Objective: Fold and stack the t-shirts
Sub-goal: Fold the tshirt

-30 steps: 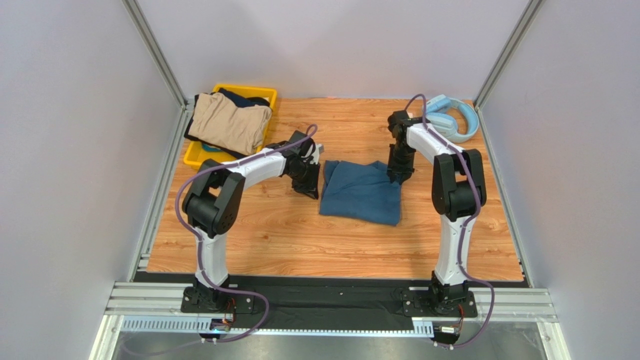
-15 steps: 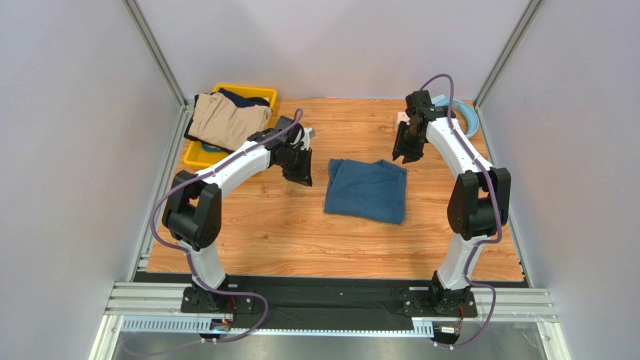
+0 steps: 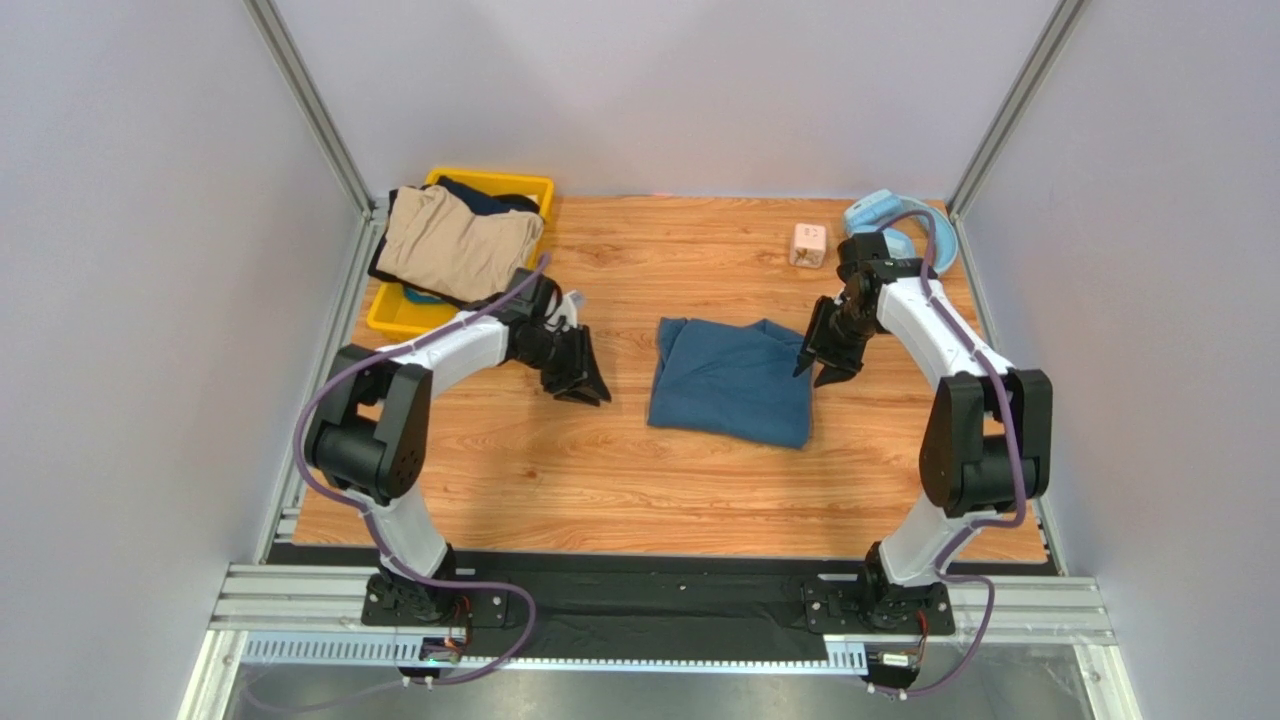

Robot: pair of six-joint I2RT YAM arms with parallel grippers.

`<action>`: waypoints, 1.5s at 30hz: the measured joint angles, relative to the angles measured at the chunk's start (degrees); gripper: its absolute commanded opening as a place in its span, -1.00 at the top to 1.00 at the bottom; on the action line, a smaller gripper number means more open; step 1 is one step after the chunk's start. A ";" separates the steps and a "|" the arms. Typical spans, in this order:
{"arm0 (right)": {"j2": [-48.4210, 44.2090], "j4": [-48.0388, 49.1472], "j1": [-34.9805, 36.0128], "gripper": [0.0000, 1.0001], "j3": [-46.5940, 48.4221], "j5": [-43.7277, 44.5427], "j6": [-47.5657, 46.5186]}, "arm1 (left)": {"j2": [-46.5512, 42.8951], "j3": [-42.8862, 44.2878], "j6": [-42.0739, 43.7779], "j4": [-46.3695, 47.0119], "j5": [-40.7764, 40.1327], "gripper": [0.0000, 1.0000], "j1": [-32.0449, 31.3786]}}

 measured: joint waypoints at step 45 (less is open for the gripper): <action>-15.58 -0.57 4.79 0.17 -6.82 -8.09 7.30 | 12.50 11.54 -3.69 8.28 11.41 -0.15 5.22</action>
